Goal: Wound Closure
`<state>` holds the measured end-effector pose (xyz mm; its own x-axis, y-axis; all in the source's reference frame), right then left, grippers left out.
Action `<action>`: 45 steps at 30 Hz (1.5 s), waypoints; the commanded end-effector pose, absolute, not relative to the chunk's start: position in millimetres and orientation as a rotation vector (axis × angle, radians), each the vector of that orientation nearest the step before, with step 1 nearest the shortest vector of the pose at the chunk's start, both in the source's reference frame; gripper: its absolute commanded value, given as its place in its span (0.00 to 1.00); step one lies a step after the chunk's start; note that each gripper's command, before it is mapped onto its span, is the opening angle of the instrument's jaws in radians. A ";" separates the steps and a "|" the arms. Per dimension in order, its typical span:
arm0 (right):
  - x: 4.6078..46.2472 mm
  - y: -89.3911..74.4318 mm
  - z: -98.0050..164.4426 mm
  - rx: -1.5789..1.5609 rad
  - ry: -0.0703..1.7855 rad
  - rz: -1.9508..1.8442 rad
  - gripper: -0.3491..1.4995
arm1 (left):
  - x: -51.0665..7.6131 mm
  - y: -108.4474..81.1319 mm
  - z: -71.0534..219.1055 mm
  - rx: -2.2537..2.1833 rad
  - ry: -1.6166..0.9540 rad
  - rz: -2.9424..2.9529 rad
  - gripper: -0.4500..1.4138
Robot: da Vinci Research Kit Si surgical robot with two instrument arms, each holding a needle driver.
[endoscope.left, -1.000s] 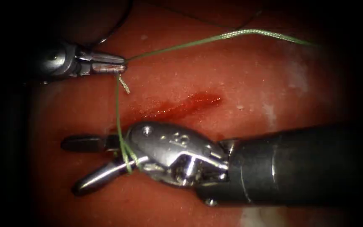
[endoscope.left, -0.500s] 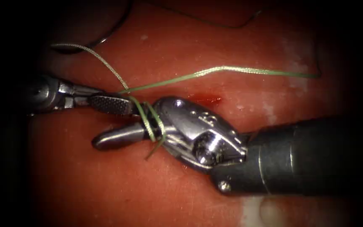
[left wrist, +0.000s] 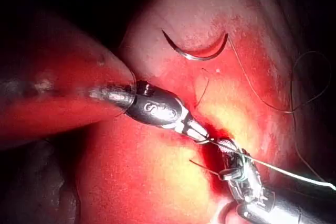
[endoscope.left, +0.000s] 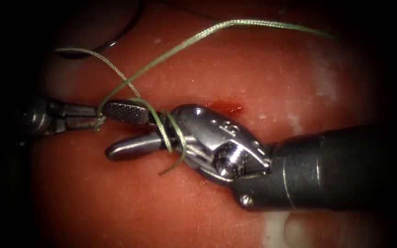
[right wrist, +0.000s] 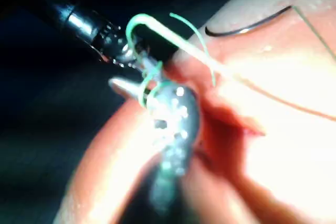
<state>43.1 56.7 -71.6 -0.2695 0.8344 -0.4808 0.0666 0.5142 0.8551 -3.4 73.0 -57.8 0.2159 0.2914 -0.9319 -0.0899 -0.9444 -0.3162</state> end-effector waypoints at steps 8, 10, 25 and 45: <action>43.7 57.2 -71.4 0.738 1.690 0.931 0.63 | -4.4 70.9 -58.7 -2.208 -0.205 1.778 0.05; 43.6 57.4 -71.3 0.721 1.689 0.944 0.63 | -4.3 70.7 -59.2 -2.209 -0.207 1.772 0.05; 43.0 58.4 -71.1 0.637 1.680 1.061 0.62 | -6.4 69.0 -61.8 -2.205 -0.150 1.875 0.05; 47.5 59.8 -71.0 0.289 1.395 0.956 0.73 | -6.6 70.3 -60.3 -2.148 -0.114 1.946 0.05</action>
<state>46.8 59.6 -71.3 -0.0974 0.7035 -0.7040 -0.4052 0.6181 0.6736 -5.9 70.9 -60.6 0.1081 0.2142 -0.9708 -0.1046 -0.9686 -0.2254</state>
